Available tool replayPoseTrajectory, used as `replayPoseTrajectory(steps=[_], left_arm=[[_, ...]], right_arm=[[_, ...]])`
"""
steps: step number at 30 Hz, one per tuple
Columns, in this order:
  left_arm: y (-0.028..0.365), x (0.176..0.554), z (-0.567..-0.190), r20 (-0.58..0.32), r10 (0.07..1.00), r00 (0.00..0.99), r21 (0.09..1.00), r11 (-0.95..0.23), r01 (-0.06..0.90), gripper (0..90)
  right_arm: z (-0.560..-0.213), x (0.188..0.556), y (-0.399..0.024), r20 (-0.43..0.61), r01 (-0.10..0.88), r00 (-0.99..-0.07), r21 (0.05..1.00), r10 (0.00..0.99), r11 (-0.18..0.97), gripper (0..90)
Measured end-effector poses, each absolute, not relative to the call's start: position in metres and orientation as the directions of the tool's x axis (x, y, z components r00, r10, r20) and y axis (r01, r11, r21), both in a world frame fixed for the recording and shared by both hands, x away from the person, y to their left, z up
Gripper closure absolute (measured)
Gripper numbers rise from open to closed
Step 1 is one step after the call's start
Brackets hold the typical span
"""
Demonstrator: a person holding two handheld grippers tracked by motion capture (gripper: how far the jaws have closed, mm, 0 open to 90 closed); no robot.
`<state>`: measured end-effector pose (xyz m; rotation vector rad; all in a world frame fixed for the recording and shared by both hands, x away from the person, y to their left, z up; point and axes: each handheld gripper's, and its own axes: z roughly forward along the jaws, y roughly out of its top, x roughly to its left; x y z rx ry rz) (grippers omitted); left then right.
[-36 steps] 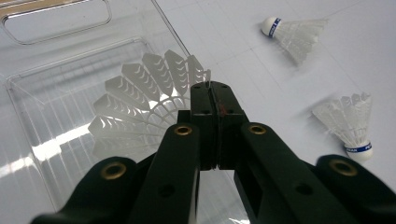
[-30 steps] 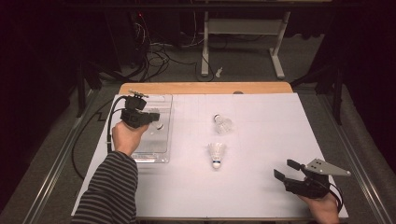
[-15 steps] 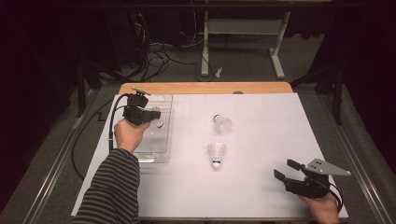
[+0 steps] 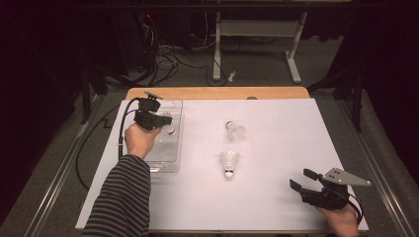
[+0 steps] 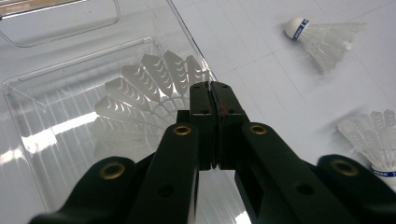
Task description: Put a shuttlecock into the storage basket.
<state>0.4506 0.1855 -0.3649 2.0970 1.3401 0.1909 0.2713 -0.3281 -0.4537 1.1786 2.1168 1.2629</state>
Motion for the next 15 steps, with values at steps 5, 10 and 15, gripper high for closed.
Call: replayPoseTrajectory(steps=[5, 10, 15], left_arm=[[0.182, 0.455, -0.366, -0.205, 0.861, 0.466, 0.571, -0.282, 0.771, 88.4], [0.179, 0.46, -0.368, -0.204, 0.865, 0.458, 0.56, -0.28, 0.779, 88.4], [0.177, 0.464, -0.372, -0.198, 0.869, 0.454, 0.552, -0.284, 0.784, 87.7]], right_arm=[[-0.454, 0.271, -0.328, 0.074, 0.455, -0.563, 0.859, 0.823, 0.234, 31.3], [-0.454, 0.271, -0.328, 0.074, 0.455, -0.565, 0.859, 0.822, 0.235, 31.3], [-0.454, 0.271, -0.328, 0.075, 0.456, -0.563, 0.859, 0.823, 0.233, 31.3]])
